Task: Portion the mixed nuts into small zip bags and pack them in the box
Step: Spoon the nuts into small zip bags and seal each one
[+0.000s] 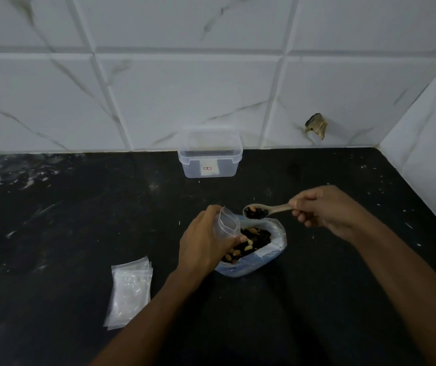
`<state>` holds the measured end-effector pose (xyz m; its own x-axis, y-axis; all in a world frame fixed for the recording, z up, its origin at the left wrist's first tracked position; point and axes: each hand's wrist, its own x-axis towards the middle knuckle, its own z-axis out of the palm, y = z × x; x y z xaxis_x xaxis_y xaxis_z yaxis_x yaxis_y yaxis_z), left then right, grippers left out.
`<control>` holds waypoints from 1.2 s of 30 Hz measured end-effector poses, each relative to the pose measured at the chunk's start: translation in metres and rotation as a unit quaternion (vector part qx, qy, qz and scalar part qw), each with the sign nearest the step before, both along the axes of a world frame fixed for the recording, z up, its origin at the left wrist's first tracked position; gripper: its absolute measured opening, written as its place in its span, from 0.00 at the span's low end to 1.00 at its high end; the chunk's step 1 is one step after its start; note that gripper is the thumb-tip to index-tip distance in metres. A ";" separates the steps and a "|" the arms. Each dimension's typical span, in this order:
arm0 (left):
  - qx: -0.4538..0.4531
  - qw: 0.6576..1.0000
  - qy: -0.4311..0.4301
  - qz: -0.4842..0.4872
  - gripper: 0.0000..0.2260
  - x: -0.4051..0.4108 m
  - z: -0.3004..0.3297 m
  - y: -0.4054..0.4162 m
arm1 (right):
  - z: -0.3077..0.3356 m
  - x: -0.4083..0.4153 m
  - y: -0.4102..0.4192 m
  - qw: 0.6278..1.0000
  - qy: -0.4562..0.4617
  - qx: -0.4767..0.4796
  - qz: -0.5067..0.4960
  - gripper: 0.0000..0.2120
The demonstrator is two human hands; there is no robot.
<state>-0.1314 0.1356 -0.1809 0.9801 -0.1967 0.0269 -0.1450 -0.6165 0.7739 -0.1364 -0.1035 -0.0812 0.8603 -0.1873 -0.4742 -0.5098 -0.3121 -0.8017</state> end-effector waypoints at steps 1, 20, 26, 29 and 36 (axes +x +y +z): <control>0.011 1.000 -0.004 0.002 0.29 0.001 0.000 -0.001 | 0.009 0.001 0.002 1.000 -0.004 -0.005 0.008 0.06; -0.143 0.989 0.041 0.015 0.20 0.002 0.010 -0.007 | 0.039 -0.031 0.081 0.838 -0.282 -0.390 0.258 0.06; -0.164 0.984 0.059 0.028 0.20 -0.005 0.003 0.012 | 0.014 -0.018 0.031 0.921 -0.155 -0.334 0.130 0.05; -0.160 0.984 0.064 0.037 0.20 -0.008 0.001 0.015 | -0.038 -0.013 0.022 0.901 -0.119 -0.391 0.147 0.07; -0.180 0.979 0.096 0.023 0.20 -0.008 0.001 0.014 | -0.088 -0.009 0.042 0.918 -0.098 -0.345 0.169 0.07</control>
<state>-0.1398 0.1491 -0.1802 0.9817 -0.1629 -0.0990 0.0462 -0.3008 0.9526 -0.1452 -0.0615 -0.1690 0.9806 -0.0923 -0.1727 -0.1581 -0.8935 -0.4203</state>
